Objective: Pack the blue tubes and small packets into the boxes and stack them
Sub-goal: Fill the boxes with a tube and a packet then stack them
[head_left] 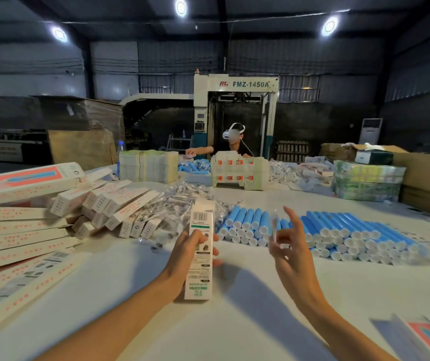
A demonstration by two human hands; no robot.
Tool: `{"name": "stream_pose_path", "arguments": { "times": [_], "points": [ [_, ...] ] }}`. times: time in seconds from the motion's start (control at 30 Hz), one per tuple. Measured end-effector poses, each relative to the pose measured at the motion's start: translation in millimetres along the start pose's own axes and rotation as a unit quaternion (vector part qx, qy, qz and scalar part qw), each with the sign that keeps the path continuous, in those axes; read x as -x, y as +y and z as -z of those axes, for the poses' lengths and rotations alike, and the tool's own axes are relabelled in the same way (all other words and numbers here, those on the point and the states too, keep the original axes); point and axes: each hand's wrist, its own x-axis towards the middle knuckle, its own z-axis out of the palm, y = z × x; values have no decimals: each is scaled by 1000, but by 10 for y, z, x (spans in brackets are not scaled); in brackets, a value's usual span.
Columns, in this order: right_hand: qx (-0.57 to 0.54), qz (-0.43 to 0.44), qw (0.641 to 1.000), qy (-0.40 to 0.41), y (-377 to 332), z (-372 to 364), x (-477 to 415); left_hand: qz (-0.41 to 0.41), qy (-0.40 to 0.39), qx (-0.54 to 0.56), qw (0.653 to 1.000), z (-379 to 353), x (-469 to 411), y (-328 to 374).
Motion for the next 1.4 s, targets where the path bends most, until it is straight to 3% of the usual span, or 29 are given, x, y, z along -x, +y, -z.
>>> {"name": "stream_pose_path", "arguments": {
  "times": [0.2,0.5,0.67,0.93,1.07,1.17,1.4],
  "points": [
    [-119,-21,989,81,-308,127,-317,20,-119,-63,991,-492,98,-13],
    [-195,-12,973,120,-378,314,-499,-11,-172,-57,983,-935,146,-59],
    [-147,-12,987,61,-351,322,-521,-35,-196,-67,978,-980,170,-76],
    [81,6,995,-61,-220,214,-407,-49,-168,-50,983,-934,232,-91],
    [-3,-21,999,-25,-176,151,-243,-64,-138,-43,987,-874,232,-123],
    [-94,-75,990,-80,-133,97,-120,-96,-126,-47,986,-833,226,-115],
    [-149,-84,976,-132,-147,72,-39,-99,-144,-57,983,-830,221,-76]
  ]
}}
